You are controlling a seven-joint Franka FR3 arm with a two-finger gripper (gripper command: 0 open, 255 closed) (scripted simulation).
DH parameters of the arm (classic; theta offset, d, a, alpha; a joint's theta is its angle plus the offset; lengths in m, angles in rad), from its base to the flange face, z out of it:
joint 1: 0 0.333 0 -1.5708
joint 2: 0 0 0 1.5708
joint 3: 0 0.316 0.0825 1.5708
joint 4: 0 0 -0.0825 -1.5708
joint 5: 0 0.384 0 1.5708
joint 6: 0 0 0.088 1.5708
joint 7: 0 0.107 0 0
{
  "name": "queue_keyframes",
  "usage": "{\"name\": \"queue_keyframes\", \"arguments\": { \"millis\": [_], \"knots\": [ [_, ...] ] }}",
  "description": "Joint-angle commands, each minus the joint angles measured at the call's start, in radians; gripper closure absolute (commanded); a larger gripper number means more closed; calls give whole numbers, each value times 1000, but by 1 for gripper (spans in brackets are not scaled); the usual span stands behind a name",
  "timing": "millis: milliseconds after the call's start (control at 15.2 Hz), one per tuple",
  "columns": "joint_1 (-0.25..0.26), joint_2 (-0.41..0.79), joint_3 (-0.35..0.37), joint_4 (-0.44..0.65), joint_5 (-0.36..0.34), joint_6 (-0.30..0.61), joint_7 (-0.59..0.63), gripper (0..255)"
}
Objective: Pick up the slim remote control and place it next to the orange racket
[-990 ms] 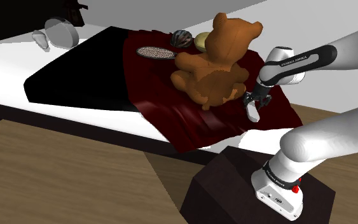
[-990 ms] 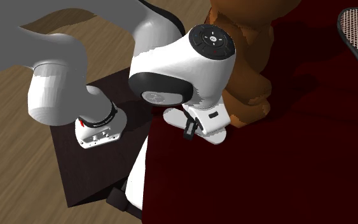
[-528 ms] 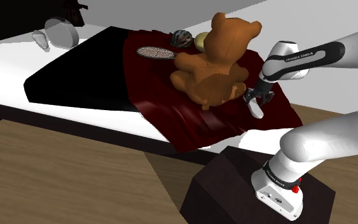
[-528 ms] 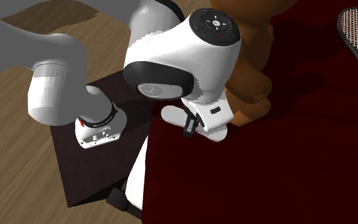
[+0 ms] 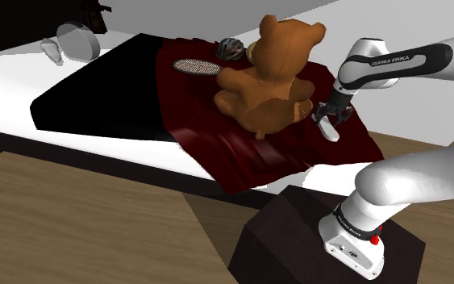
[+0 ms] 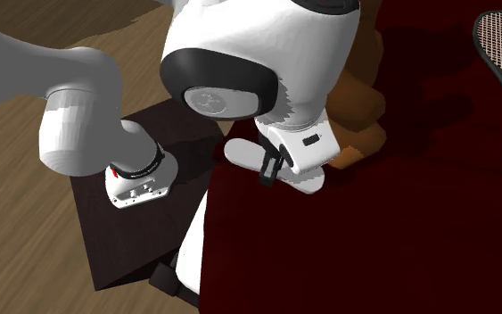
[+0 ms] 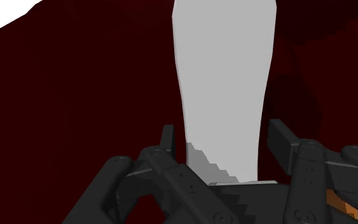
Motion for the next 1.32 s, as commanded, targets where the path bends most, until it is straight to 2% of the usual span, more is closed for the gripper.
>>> {"name": "queue_keyframes", "arguments": {
  "millis": [0, 462, 858, 1254],
  "knots": [
    [0, -17, 6, 17, 3, -34, 0, 255],
    [3, -54, 22, 88, 15, -141, -3, 255],
    [73, 194, 31, 279, 82, -87, 20, 255],
    [118, 429, 36, 504, 153, -84, 23, 255]
  ]
}}
